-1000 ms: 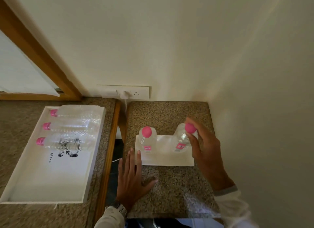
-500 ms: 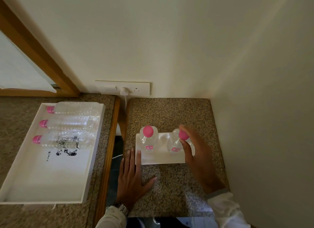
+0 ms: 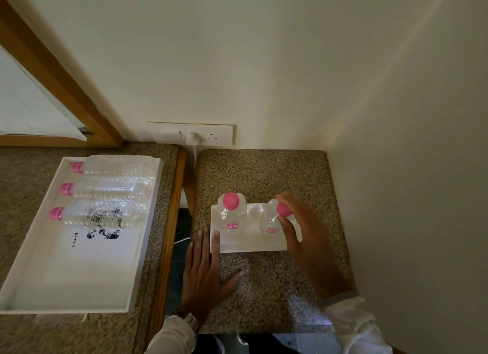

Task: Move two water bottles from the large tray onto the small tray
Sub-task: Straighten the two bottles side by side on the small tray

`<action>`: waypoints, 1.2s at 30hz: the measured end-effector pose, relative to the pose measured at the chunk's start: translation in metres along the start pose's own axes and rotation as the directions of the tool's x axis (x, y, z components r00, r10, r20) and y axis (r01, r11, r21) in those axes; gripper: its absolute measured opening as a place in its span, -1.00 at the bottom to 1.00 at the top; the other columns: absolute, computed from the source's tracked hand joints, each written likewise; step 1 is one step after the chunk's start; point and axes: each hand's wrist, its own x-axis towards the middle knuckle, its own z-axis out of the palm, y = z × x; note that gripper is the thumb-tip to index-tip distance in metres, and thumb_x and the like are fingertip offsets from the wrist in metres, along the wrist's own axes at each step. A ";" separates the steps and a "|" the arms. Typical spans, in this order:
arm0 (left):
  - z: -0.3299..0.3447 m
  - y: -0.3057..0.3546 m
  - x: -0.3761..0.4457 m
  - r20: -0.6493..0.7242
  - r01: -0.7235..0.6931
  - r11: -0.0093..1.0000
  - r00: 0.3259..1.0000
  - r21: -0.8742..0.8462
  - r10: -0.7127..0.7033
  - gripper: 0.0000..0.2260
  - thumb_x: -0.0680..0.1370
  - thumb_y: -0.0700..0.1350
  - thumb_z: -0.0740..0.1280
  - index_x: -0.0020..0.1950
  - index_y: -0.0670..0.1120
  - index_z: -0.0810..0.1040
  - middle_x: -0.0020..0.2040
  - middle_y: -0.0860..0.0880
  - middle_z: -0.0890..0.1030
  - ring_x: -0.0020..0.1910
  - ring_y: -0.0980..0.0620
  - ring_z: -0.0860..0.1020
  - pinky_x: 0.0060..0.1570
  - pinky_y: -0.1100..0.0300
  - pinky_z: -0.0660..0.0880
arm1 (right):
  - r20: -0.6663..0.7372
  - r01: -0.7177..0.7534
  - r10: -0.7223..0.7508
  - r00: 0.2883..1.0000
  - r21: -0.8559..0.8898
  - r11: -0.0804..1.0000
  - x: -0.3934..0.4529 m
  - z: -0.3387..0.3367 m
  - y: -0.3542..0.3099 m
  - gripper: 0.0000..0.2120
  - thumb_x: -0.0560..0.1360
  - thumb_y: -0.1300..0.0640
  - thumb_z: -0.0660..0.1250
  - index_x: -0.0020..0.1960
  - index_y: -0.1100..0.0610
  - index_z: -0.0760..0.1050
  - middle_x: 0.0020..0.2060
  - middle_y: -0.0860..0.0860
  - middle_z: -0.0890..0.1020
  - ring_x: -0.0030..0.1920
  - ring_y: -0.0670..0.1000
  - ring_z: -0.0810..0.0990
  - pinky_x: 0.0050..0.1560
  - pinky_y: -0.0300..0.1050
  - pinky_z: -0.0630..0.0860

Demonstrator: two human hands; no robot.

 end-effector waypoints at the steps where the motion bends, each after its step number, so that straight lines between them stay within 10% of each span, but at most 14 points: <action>1: -0.001 -0.001 -0.001 -0.005 -0.004 1.000 1.000 0.004 0.004 -0.02 0.47 0.52 0.13 0.61 -0.20 0.17 0.60 -0.28 0.25 0.59 -0.25 0.21 0.52 -0.20 0.18 | 0.016 -0.003 0.003 1.000 -0.009 1.000 0.000 -0.002 -0.001 -0.61 0.59 0.11 0.26 0.41 -0.01 0.34 0.32 -0.03 0.52 0.34 -0.05 0.47 0.36 0.02 0.44; 9: -0.031 -0.006 0.009 -0.205 0.081 0.997 0.975 0.001 -0.079 -0.39 0.68 0.17 -0.03 0.53 -0.25 0.32 0.37 -0.29 0.54 0.28 -0.25 0.57 0.22 -0.11 0.55 | 0.017 -0.032 0.032 0.999 0.012 0.999 0.018 -0.031 0.005 -0.54 0.57 -0.12 0.21 0.38 0.09 0.40 0.27 -0.07 0.53 0.28 -0.18 0.47 0.30 -0.39 0.34; 15: -0.066 0.005 0.052 -0.189 0.139 0.969 0.966 -0.202 -0.178 -0.55 0.69 -0.07 0.14 0.52 -0.27 0.33 0.18 -0.30 0.59 0.03 -0.28 0.62 -0.12 -0.16 0.65 | -0.030 -0.401 0.400 0.916 -0.031 0.916 0.034 -0.015 0.044 -0.70 0.61 0.16 0.25 0.32 0.20 0.43 0.16 0.13 0.61 0.13 0.07 0.59 0.14 0.01 0.54; 20: -0.070 0.006 0.083 0.071 0.350 0.861 0.934 -0.369 -0.349 -0.56 0.67 -0.09 0.19 0.54 -0.13 0.24 0.24 -0.28 0.59 0.15 -0.32 0.60 0.11 -0.28 0.58 | 0.195 -0.629 0.637 0.746 -0.112 0.770 0.034 0.011 0.079 -0.84 0.53 0.22 0.35 0.09 0.24 0.53 -0.04 0.19 0.65 -0.02 0.16 0.62 -0.04 0.00 0.56; 36: -0.054 0.012 0.092 0.148 0.366 0.867 0.930 -0.338 -0.335 -0.79 0.64 -0.21 0.22 0.21 -0.30 0.49 0.03 -0.31 0.62 0.05 -0.30 0.58 0.08 -0.17 0.54 | 0.160 -0.624 0.644 0.748 -0.159 0.765 0.021 0.017 0.095 -0.74 0.45 0.30 0.39 0.13 0.31 0.58 0.03 0.25 0.66 0.05 0.23 0.63 0.06 0.15 0.59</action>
